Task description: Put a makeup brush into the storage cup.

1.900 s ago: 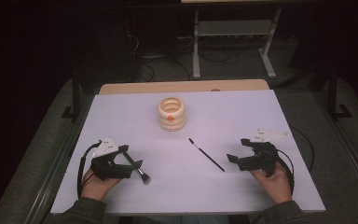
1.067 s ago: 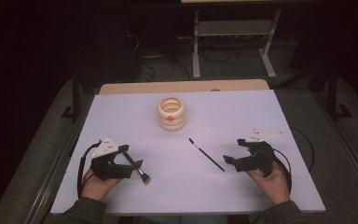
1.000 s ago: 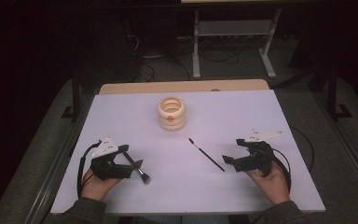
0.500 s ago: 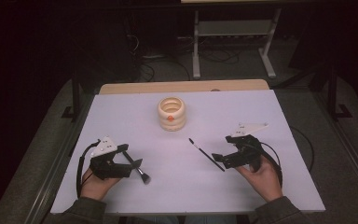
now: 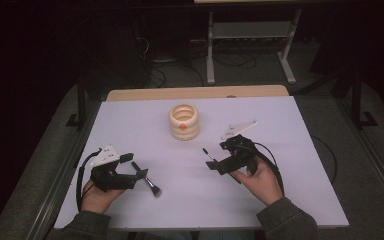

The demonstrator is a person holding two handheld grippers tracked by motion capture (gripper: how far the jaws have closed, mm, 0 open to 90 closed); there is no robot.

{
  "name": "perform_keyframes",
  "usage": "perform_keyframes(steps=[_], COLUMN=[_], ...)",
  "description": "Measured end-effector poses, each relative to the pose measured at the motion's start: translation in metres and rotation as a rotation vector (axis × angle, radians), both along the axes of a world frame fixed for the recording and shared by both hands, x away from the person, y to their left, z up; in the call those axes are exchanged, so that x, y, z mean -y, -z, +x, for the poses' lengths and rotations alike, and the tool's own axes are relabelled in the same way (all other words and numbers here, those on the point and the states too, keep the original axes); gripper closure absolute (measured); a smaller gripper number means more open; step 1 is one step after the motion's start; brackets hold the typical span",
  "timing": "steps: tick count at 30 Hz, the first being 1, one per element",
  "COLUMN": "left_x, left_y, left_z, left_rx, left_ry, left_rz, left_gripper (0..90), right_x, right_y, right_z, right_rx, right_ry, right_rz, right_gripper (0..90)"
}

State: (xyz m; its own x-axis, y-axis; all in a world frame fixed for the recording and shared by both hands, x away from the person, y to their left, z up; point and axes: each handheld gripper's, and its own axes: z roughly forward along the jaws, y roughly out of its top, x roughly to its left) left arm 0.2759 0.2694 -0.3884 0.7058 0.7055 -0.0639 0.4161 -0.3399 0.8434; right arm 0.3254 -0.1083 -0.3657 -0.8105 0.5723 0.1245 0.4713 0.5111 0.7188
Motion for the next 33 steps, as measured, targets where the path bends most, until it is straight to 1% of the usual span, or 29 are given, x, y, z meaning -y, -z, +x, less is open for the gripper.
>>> perform_keyframes(steps=[1, 2, 4, 6, 8, 9, 14, 16, 17, 18, 19, 22, 24, 26, 28, 30, 31, 32, 33], left_x=[0.0, -0.001, 0.0, 0.0, -0.001, -0.002, -0.006, -0.008, -0.009, -0.01, -0.011, -0.014, -0.017, -0.02, -0.024, -0.028, -0.029, -0.03, -0.031], left_y=[0.0, 0.0, 0.0, 0.0, -0.001, -0.001, -0.003, -0.004, -0.004, -0.004, -0.005, -0.006, -0.007, -0.007, -0.007, -0.008, -0.008, -0.008, -0.008], left_z=[0.0, 0.0, 0.001, 0.001, 0.001, 0.001, 0.001, 0.002, 0.002, 0.002, 0.002, 0.002, 0.002, 0.002, 0.003, 0.003, 0.003, 0.003, 0.003], left_rx=[-0.001, -0.002, 0.001, 0.002, 0.001, 0.002, 0.0, 0.003, 0.0, 0.0, 0.001, 0.001, 0.0, 0.001, -0.002, 0.001, 0.0, 0.001, 0.003], left_ry=[0.001, 0.003, 0.008, 0.01, 0.007, 0.007, 0.007, 0.006, 0.007, 0.008, 0.011, 0.01, 0.006, -0.002, -0.008, -0.013, -0.02, -0.02, -0.024], left_rz=[0.003, 0.003, 0.003, 0.005, 0.0, -0.001, -0.002, -0.009, -0.006, -0.008, -0.007, -0.002, -0.003, -0.009, -0.01, -0.008, -0.015, -0.01, -0.013], left_gripper=[20.8, 20.8, 20.8, 20.8, 20.8, 20.8, 20.8, 20.9, 20.9, 20.9, 20.9, 21.0, 21.2, 21.4, 21.5, 21.5, 21.6, 21.6, 21.6], right_x=[-0.003, -0.006, -0.011, -0.015, -0.019, -0.022, -0.034, -0.039, -0.043, -0.047, -0.052, -0.066, -0.077, -0.088, -0.1, -0.11, -0.115, -0.12, -0.125], right_y=[-0.001, -0.001, -0.002, -0.002, -0.002, -0.002, 0.0, 0.0, 0.0, -0.001, -0.002, -0.003, -0.004, -0.004, -0.003, -0.002, -0.001, 0.0, 0.002], right_z=[0.0, 0.002, 0.003, 0.004, 0.005, 0.006, 0.009, 0.009, 0.009, 0.009, 0.008, 0.01, 0.011, 0.012, 0.012, 0.013, 0.013, 0.014, 0.014], right_rx=[-0.011, -0.006, -0.018, -0.018, -0.031, -0.03, -0.054, -0.052, -0.045, -0.045, -0.054, -0.052, -0.061, -0.059, -0.054, -0.056, -0.057, -0.06, -0.063], right_ry=[0.004, -0.008, -0.011, -0.015, -0.018, -0.021, -0.038, -0.058, -0.067, -0.071, -0.072, -0.097, -0.112, -0.124, -0.133, -0.146, -0.153, -0.159, -0.158], right_rz=[0.001, 0.001, -0.001, -0.003, -0.001, 0.001, -0.008, -0.002, 0.0, -0.003, -0.003, -0.01, -0.013, -0.033, -0.048, -0.048, -0.05, -0.05, -0.061], right_gripper=[15.3, 15.3, 15.3, 15.3, 15.3, 15.3, 15.6, 18.5, 18.3, 18.2, 18.2, 18.2, 18.4, 18.7, 19.7, 21.9, 22.9, 23.1, 23.2])
